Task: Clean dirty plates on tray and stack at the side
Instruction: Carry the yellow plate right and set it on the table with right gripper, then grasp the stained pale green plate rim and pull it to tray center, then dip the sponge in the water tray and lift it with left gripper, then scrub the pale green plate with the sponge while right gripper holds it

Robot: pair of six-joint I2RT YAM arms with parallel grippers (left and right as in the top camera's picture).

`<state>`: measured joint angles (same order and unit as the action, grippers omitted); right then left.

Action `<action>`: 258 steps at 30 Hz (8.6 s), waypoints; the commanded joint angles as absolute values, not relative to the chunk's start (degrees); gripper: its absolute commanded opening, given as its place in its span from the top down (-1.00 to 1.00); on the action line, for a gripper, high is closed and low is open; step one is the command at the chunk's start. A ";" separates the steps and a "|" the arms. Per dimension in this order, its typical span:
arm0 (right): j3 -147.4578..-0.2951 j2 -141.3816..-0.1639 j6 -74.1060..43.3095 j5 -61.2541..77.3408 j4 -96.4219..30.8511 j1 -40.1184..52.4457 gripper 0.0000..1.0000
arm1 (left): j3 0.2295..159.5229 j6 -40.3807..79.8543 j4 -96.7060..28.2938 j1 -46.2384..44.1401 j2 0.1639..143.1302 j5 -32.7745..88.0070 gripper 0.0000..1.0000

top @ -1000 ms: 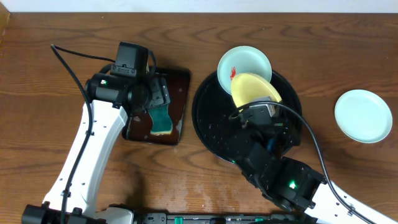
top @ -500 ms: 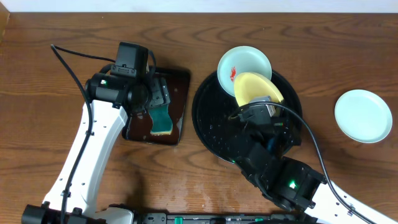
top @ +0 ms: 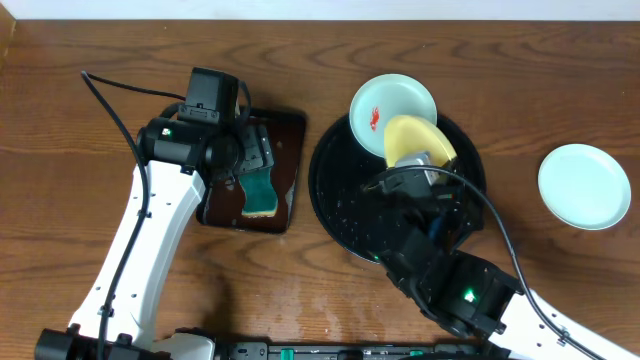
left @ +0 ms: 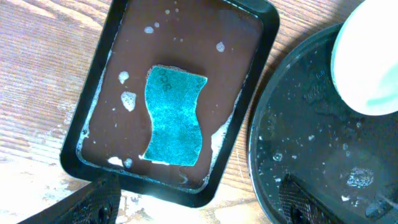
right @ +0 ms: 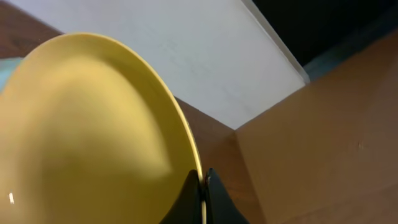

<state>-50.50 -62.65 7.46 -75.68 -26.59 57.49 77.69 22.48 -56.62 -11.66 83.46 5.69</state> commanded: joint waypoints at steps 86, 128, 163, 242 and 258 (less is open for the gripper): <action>-54.37 -82.91 -7.62 -4.82 -16.05 10.70 -0.19 | 78.00 22.28 -56.86 -11.42 83.20 5.80 -0.65; -54.37 -88.68 -22.15 -3.16 -24.93 10.79 0.98 | 78.00 22.28 -56.86 -11.42 83.20 5.80 -0.65; -54.22 -70.61 -19.22 2.00 -42.04 12.10 0.20 | 69.23 23.16 -50.00 -11.42 101.45 2.11 -0.39; -54.19 -103.50 -9.65 18.06 -29.47 -0.27 0.86 | 79.48 31.94 -35.88 -36.82 101.97 13.37 0.85; -54.19 -103.07 -9.63 15.68 -29.56 1.10 0.98 | 79.48 37.43 -21.04 -43.40 116.46 22.92 0.85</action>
